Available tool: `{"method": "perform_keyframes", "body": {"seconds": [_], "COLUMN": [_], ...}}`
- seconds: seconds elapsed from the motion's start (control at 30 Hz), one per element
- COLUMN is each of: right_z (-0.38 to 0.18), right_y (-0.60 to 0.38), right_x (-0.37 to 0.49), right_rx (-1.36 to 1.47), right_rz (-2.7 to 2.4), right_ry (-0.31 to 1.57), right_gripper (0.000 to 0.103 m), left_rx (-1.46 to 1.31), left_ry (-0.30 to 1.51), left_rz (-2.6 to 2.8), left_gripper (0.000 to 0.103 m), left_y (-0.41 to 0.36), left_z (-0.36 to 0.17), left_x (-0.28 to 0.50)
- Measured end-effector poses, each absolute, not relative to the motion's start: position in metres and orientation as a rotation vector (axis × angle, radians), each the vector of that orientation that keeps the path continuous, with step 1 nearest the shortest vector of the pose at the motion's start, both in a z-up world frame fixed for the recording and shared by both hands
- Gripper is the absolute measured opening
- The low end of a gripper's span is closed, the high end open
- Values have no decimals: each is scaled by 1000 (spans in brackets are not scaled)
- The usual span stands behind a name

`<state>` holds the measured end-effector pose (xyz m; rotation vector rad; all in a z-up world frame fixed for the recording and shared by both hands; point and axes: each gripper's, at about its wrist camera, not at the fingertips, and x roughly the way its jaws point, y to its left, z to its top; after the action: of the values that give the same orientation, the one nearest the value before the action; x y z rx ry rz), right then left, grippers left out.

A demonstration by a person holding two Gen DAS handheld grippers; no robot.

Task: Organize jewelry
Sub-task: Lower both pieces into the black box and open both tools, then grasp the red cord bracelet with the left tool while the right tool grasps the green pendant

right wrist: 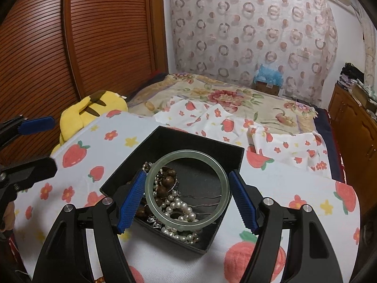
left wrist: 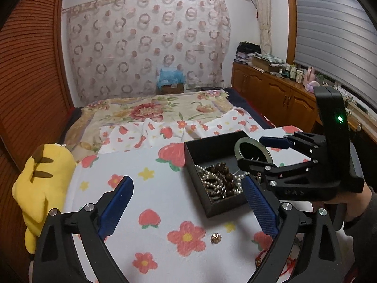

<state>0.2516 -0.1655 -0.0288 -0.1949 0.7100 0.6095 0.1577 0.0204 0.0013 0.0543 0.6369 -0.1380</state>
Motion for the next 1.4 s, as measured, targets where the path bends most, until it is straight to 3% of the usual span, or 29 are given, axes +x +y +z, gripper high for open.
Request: {"method": "perform_keyframes", "body": {"seconds": [0.07, 0.2, 0.73, 0.97, 1.2, 1.4], "right_z": [-30, -28, -23, -39, -68, -78], "right_y": [-165, -167, -223, -253, -256, -242], "right_x": [253, 252, 196, 151, 124, 110], "right_rx": [-194, -186, -172, -179, -236, -279], "right_rz": [608, 595, 575, 582, 617, 663], "right_ry": [715, 700, 688, 725, 819, 850], "right_gripper": [75, 85, 85, 70, 41, 33], "left_rx": [70, 101, 109, 79, 91, 90], "left_ry": [636, 627, 624, 674, 749, 775], "left_rz": [-134, -125, -180, -211, -224, -243], "left_gripper": [90, 90, 91, 91, 91, 91], "left_y": [18, 13, -2, -3, -9, -12], "left_z": [1, -2, -16, -39, -71, -78], "left_x": [158, 151, 119, 112, 103, 95]}}
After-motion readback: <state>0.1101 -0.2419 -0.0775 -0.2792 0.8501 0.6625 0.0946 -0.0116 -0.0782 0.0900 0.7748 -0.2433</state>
